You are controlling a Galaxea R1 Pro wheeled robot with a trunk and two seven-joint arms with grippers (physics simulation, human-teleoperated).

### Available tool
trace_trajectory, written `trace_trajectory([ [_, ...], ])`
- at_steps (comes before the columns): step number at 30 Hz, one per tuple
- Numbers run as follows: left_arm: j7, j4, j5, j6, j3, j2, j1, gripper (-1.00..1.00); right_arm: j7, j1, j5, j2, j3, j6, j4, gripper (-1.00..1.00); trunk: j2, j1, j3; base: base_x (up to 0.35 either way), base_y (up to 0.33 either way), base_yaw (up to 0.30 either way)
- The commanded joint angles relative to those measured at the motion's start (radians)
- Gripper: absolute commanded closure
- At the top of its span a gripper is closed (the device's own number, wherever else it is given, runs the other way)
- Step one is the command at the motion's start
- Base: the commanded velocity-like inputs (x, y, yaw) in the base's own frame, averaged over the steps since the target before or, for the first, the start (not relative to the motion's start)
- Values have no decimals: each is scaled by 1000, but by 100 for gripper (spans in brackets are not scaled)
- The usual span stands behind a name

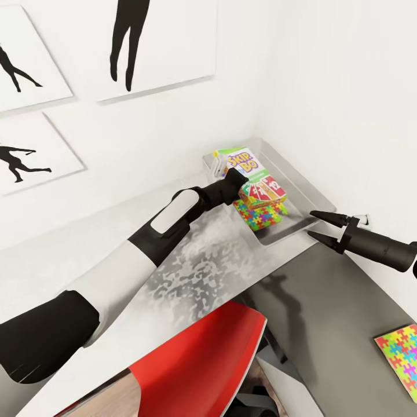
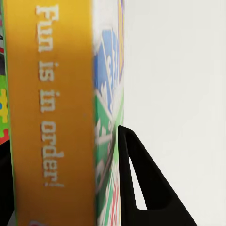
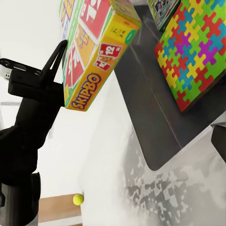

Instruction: Put all the toys in the child's room - the three board games (two on the bed and one on the table), the two jigsaw puzzles on the table, and the tennis ball on the table - inside the toy box on the table in the child's room.

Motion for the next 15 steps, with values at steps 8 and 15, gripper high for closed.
trace_trajectory([
  [8, 6, -5, 7, -3, -2, 0, -1, 100, -10, -1, -10, 0, 0, 3, 0, -100, -2, 1, -1, 0, 0, 0],
  [15, 5, -9, 7, -4, -2, 0, -1, 100, -10, -1, -10, 0, 0, 3, 0, -100, -2, 1, 0, 0, 0, -65],
])
